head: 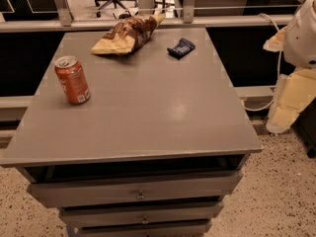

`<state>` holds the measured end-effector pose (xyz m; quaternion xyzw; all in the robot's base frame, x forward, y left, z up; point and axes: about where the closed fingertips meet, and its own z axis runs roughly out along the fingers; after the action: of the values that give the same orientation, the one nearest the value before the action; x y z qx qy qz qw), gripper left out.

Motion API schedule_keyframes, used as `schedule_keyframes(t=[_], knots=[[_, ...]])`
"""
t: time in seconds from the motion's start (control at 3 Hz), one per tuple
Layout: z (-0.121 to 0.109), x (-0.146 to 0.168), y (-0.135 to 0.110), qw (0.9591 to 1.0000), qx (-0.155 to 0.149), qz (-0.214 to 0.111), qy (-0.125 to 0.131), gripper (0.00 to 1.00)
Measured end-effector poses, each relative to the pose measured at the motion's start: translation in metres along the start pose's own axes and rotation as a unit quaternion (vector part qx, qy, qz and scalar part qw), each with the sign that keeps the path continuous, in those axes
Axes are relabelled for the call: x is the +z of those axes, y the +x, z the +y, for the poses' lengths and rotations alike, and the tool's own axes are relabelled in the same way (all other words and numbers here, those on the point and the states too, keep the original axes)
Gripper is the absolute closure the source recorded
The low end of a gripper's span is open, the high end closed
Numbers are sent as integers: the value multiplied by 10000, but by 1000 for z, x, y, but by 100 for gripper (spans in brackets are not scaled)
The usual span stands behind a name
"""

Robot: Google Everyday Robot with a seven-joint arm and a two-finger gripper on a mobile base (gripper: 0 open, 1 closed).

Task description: Move rxbar blueberry near coke can

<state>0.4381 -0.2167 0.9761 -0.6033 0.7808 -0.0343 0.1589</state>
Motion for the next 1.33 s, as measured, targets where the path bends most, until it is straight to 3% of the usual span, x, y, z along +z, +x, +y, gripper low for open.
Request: schedule_keyframes(t=[0.33,0.67,1.0,1.33], knots=[[0,0,0,10000,0,0,1,0],[-8,6,1,9995,237,-140,175,0],[-41,31,23,9894,1131,-574,705,0],[-78,41,37,9720,1713,-1049,1218,0]])
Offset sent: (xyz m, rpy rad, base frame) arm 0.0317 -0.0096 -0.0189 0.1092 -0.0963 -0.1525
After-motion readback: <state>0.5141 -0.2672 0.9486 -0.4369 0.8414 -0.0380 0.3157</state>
